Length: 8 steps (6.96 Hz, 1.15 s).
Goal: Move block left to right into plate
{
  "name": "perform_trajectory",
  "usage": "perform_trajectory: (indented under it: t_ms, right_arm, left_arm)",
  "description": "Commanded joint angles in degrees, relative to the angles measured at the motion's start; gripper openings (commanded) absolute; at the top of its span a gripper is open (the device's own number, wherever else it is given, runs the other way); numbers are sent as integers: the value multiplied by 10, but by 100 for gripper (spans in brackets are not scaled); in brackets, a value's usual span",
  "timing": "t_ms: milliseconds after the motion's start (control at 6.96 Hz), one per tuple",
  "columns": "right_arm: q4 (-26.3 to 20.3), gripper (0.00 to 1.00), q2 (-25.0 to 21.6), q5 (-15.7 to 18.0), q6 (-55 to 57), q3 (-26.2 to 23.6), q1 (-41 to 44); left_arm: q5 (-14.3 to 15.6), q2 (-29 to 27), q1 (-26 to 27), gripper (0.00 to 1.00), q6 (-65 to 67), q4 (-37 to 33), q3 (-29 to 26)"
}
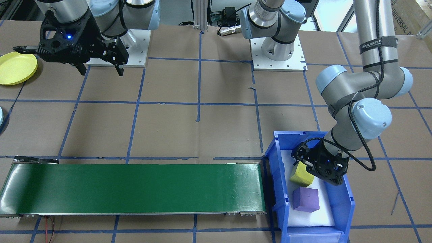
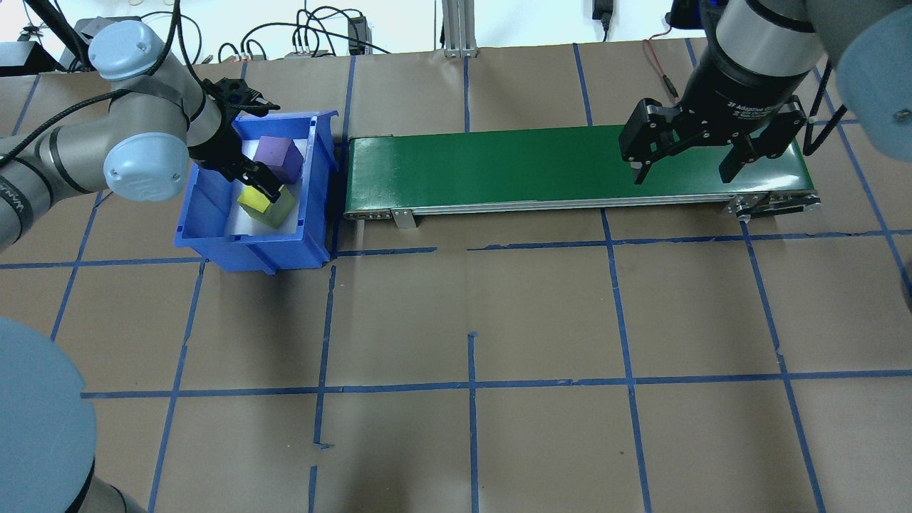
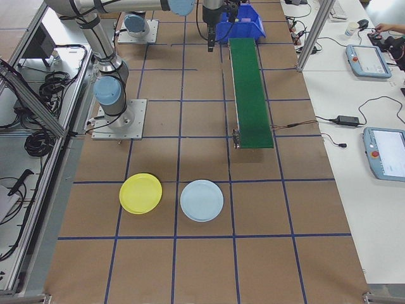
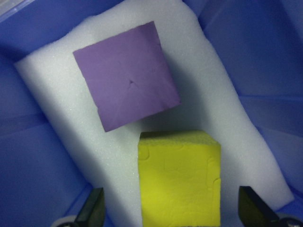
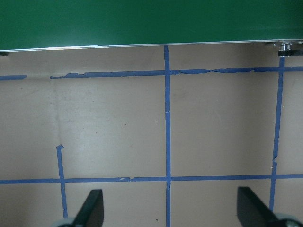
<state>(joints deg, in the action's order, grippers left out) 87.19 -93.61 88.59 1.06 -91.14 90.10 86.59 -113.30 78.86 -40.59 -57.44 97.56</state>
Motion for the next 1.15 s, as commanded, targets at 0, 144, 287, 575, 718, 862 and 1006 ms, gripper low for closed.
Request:
perform_trajectory:
  t_ms: [0,144,287,575,718,862,1006]
  right_arm:
    - [0,100,0,1,0,0,-1]
    - [0,100,0,0,1,0,0]
    - [0,100,0,-1,0,0,0]
    - [0,100,0,0,0,0,0]
    - [0,100,0,0,0,0,0]
    - [0,100,0,0,0,0,1]
    - [0,100,0,0,0,0,1]
  left_arm:
    - [-7,-11,0,100,1,2,18]
    - [-9,-11,0,98,1,3,18]
    - [-19,-11,0,79,0,4,19]
    - [-19,-10,0,28,1,4,17]
    - [-13,11,2,28,2,1,3]
    - [-16,45,2,28,11,-9,-15]
    - [-19,89,4,28,14,-41,-25]
